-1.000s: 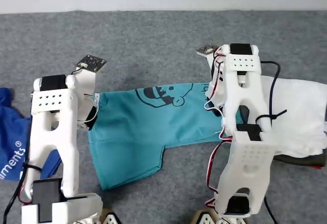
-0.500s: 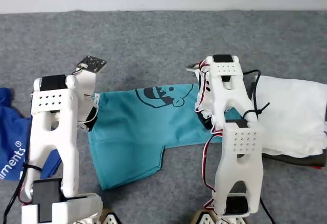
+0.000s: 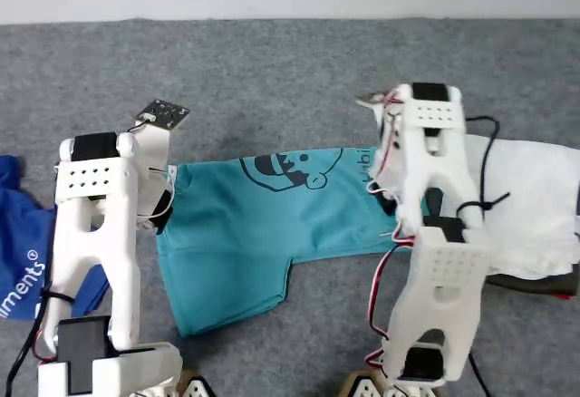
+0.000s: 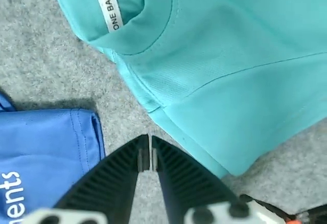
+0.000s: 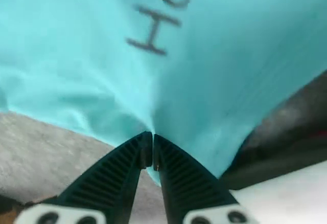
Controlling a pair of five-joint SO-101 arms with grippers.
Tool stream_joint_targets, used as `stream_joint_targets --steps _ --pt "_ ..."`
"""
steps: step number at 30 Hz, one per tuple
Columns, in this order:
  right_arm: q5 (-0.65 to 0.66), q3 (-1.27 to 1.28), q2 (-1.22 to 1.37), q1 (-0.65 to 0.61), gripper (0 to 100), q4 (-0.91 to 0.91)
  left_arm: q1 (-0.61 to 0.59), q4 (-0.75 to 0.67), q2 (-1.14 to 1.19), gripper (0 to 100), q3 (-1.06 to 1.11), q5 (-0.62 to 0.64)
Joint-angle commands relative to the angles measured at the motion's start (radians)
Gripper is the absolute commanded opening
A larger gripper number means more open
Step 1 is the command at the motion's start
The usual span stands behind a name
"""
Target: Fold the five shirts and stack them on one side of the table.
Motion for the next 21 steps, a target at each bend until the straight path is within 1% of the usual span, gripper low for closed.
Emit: stream_joint_targets --steps 1,6,10,15,21 --pt "0.038 0.017 0.033 0.065 0.9 0.03 -0.002 0.031 -0.032 2 -0.07 0.005" --pt "0.038 0.018 0.09 0.094 0.9 0.041 -0.002 0.04 -0.032 2 -0.085 0.005" --pt "0.032 0.021 -0.047 0.082 0.9 0.042 -0.002 0.04 -0.034 2 -0.085 0.005" --pt "0.038 0.063 -0.202 0.036 0.9 0.044 -0.002 0.049 -0.04 2 -0.085 0.005" --pt "0.066 0.201 -0.156 -0.004 0.9 0.028 -0.008 0.104 -0.04 2 -0.145 0.009"
